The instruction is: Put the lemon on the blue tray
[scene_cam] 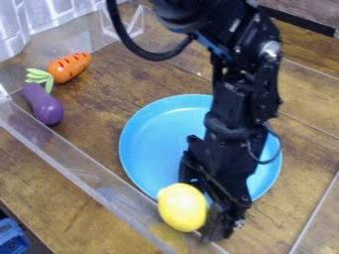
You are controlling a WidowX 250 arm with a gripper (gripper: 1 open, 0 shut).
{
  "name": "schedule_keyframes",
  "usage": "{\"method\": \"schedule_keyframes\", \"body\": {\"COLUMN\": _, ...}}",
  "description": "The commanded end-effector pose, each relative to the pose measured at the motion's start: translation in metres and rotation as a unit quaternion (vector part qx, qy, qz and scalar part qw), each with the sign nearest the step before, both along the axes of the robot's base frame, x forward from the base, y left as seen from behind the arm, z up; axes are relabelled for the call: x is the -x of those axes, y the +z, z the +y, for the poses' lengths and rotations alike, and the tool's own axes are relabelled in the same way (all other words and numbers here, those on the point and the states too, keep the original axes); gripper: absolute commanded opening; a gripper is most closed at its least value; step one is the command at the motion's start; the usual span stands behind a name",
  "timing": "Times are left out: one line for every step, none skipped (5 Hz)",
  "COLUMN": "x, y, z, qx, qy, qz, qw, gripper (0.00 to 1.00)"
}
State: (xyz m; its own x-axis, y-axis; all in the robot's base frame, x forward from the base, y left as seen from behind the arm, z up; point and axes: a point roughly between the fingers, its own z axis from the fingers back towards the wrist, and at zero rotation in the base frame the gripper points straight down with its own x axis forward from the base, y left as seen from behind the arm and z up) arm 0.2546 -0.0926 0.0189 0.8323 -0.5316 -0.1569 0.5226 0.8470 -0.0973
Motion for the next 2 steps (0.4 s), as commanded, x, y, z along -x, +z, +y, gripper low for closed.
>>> {"method": "schedule_keyframes", "body": {"x": 0.0077, "y": -0.0047, "z": 0.0133, "qx": -0.009, "qy": 0.016, "qz": 0.015, "qw": 0.9997, "gripper": 1.00}}
{"method": "schedule_keyframes", "body": {"x": 0.0087, "y": -0.0030, "z": 0.0158, "qx": -0.009, "qy": 0.035, "qz": 0.017, "qw": 0.9992, "gripper": 1.00}}
